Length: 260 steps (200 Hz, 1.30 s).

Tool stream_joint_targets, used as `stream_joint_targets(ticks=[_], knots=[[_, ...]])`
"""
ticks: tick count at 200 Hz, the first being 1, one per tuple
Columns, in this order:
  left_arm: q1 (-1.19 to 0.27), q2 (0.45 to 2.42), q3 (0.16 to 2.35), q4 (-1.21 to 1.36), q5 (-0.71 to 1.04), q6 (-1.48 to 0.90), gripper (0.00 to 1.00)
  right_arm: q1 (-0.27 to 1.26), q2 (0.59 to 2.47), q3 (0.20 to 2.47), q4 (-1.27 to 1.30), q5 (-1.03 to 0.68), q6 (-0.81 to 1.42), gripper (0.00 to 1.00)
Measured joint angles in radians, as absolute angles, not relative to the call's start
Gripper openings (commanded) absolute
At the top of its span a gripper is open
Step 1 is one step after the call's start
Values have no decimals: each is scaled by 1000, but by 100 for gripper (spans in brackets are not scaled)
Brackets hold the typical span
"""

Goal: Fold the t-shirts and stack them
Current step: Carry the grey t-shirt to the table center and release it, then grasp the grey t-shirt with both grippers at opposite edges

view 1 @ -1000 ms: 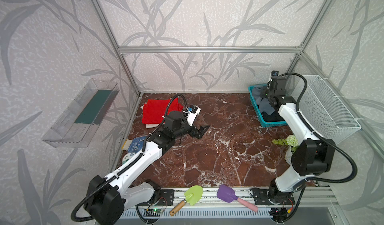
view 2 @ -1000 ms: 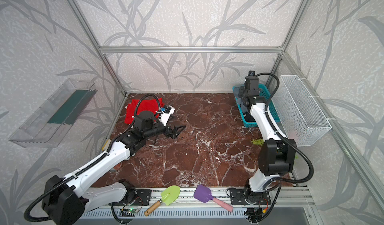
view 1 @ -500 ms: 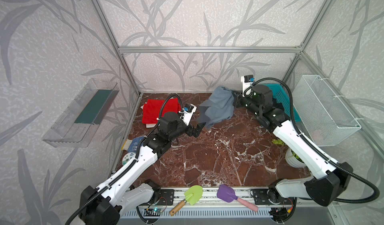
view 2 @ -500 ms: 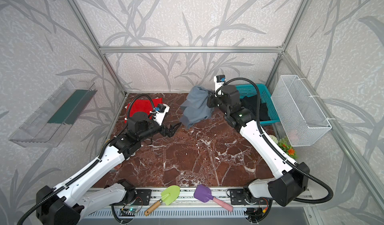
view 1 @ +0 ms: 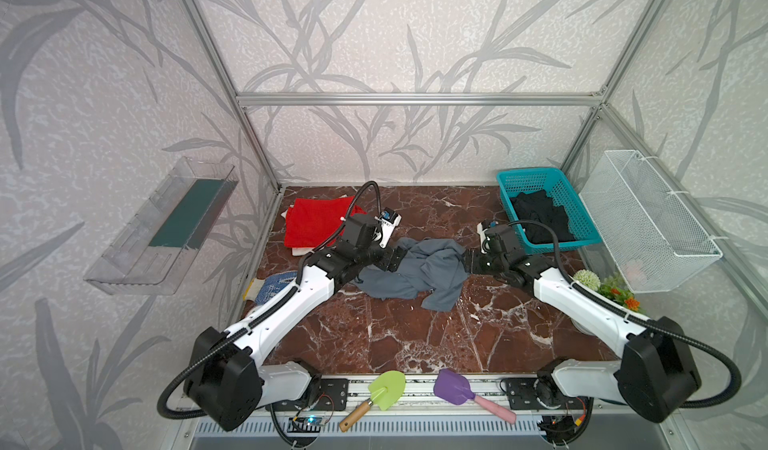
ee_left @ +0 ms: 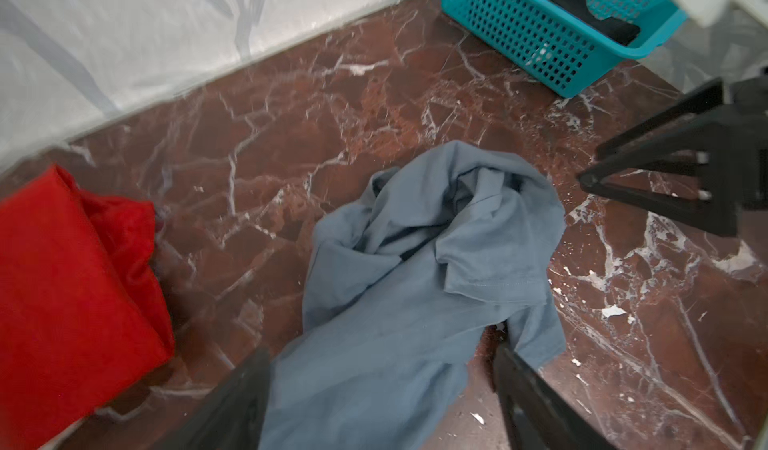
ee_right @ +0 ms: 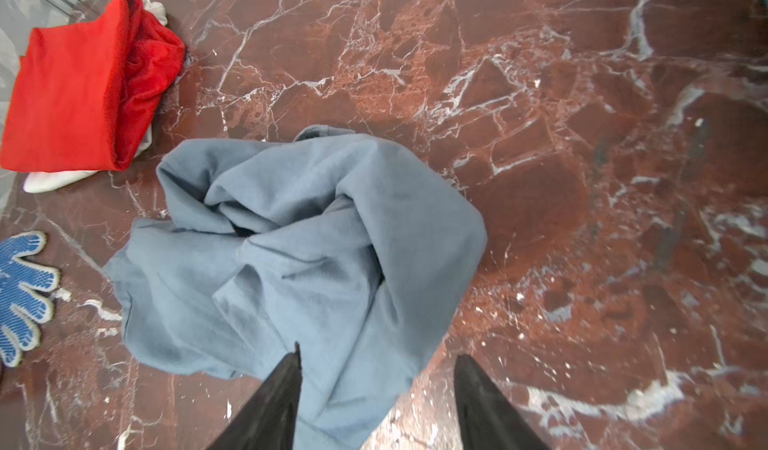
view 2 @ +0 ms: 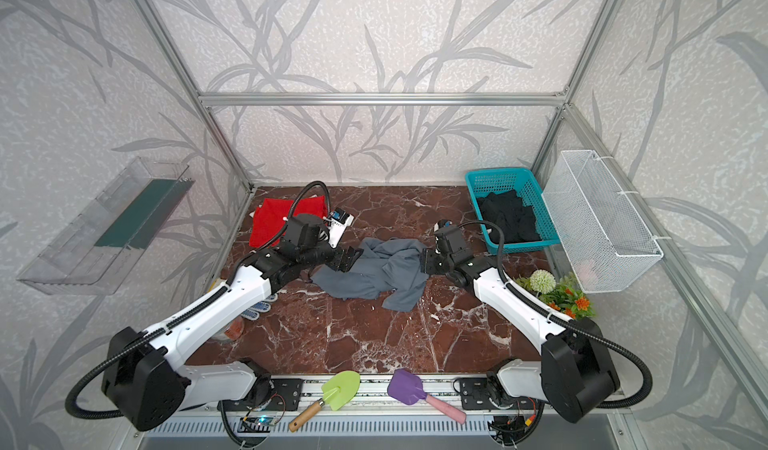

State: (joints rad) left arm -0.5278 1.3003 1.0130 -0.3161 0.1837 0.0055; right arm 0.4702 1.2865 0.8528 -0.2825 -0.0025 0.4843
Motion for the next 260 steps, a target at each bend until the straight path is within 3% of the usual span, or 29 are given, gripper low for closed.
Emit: stream_joint_targets(ticks=[60,88,146,202,260], knots=[[-591,1372,1000,-388,235,-84,62,470,1269,787,-292,-65,502,59],[-659,1494,1036,-349,249,-141,54,470,1270,749,-290,-73,513,59],[-694,1723,1131,-245,227,-220,52,470,1237,662,-287,-72,543,59],[-701,1776,1185,-223,189,-251,39,464,1256,696,-278,-68,540,59],[-703,1803,1198,-233,187,-272,37,442,1308,702,-237,-80,530,56]])
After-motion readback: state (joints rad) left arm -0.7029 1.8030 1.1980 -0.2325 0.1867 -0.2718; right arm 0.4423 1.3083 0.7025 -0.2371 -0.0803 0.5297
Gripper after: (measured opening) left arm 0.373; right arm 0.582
